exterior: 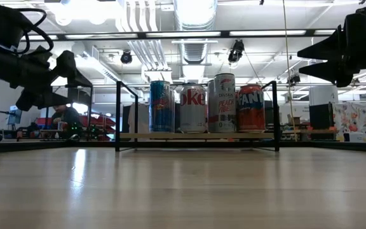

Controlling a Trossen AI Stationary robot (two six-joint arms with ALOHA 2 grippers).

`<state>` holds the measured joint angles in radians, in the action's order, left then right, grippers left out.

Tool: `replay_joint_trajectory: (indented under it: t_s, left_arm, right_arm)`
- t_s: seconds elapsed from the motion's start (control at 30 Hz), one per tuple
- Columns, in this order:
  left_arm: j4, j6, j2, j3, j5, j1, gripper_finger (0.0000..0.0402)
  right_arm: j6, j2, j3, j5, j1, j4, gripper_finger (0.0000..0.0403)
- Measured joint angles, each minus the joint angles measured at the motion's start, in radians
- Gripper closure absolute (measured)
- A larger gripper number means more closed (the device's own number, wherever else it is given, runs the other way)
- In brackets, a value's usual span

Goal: Place canned beverage on shelf
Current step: Return to Home Position

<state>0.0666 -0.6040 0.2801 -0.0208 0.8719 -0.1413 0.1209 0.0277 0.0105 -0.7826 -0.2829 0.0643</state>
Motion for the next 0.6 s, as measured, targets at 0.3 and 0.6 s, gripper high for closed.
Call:
replay_joint_trajectory:
  t_s: [0.3,0.6]
  left_arm:
    - [-0.001,0.000,0.007,-0.001,0.000,0.000,0.0003]
    - [-0.001,0.000,0.007,-0.002,0.000,0.000,0.0003]
  right_arm:
    - [0.001,0.000,0.000,0.000,0.000,0.000,0.0054]
    - [0.001,0.000,0.000,0.000,0.000,0.000,0.0054]
